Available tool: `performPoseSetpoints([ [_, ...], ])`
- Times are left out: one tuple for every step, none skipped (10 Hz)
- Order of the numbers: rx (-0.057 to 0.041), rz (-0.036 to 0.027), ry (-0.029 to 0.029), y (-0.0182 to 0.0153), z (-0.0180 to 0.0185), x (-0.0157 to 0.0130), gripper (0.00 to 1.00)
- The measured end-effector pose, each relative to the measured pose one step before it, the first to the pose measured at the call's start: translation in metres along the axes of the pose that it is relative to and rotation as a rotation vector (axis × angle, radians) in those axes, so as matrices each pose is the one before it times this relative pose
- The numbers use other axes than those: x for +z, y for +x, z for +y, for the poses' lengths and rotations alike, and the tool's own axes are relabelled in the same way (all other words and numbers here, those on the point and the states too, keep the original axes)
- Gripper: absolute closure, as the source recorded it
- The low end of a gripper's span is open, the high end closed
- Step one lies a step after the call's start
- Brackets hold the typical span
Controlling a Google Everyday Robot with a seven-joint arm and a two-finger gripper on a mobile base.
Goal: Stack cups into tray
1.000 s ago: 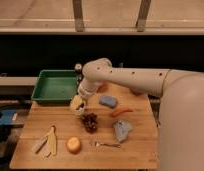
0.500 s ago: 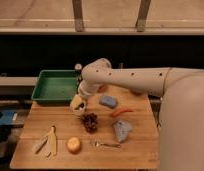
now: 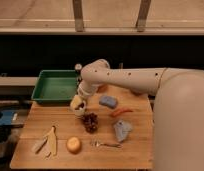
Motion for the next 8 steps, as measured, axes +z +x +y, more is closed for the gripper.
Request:
performPoseSetpoints([
  [0.00646,0.00521,-0.00373,-0.00169,-0.00406,0.00673,0.20],
  [0.01220,0.00541,-0.00146,-0.00186,-0.00591,0.00416,0.20],
  [0.00741,0.00432,0.00057,-0.00100,-0.00384,0.00274,0.20],
  [0.00989,0.00503,0.00078,-0.00202,-0.00369,0.00394,0.20],
  [0.02744,0.00278,0.00250,-0.00002,-0.00834,0.00365,0.20],
  [0.02702,0.00379,0.00708,0.00319,-0.00885,0.00045,0.20],
  [0.02895,0.00718,0.00768,0.00412,-0.00891,0.00233,0.20],
  [0.02008,0.00828,0.00416,0.00286,-0.00454,0.00371,0.20],
])
